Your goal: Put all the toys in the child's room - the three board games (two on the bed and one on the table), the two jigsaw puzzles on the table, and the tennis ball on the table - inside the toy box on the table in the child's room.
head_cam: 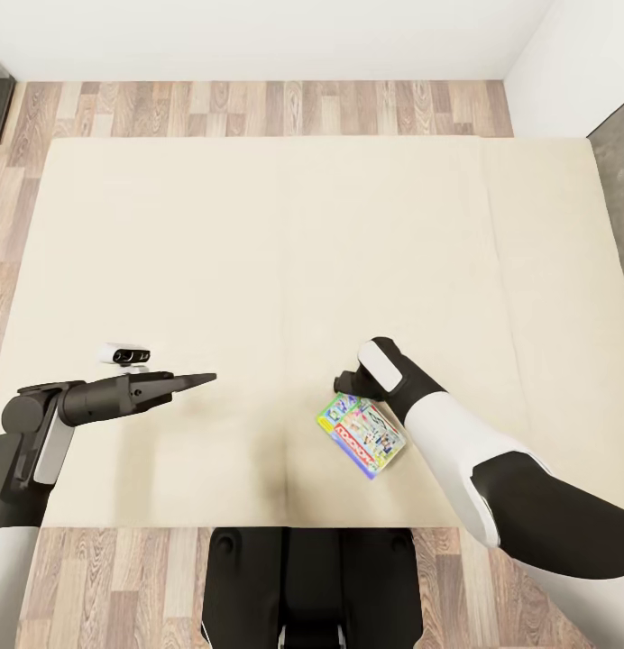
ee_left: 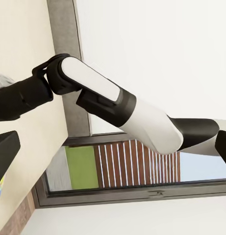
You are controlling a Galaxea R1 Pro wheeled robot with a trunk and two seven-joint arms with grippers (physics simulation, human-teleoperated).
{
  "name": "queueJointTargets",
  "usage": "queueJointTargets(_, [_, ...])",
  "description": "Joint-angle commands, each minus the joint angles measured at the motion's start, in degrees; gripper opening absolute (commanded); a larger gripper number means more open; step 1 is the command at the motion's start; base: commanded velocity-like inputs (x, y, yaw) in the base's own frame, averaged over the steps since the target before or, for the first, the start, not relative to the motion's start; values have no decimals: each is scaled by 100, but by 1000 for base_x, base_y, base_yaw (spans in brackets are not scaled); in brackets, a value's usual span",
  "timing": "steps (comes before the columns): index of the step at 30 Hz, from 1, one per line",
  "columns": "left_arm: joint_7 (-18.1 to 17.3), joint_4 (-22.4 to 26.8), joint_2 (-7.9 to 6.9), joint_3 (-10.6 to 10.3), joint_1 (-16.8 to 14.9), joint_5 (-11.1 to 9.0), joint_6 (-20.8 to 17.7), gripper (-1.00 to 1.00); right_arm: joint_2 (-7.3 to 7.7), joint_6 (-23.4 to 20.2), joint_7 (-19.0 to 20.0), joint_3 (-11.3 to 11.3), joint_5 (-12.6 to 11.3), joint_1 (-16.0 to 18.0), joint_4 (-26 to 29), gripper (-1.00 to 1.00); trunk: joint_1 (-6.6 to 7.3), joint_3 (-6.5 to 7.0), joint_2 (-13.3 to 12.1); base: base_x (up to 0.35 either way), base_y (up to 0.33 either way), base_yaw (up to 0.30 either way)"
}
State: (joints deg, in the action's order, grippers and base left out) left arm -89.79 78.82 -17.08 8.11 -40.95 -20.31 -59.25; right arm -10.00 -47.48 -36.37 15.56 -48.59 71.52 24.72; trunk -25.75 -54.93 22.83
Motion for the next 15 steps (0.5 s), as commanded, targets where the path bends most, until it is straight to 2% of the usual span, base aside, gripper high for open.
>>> queueJointTargets(1, [-21, 2, -4, -2, -1, 1, -61, 100, 0, -7, -54, 17, -53, 3, 1, 100, -4, -6, 9, 0, 0, 0])
queueJointTargets(15, [-21, 2, -3, 4, -1, 1, -61, 100, 0, -7, -46, 8, -51, 2, -292, 100, -4, -6, 9, 0, 0, 0])
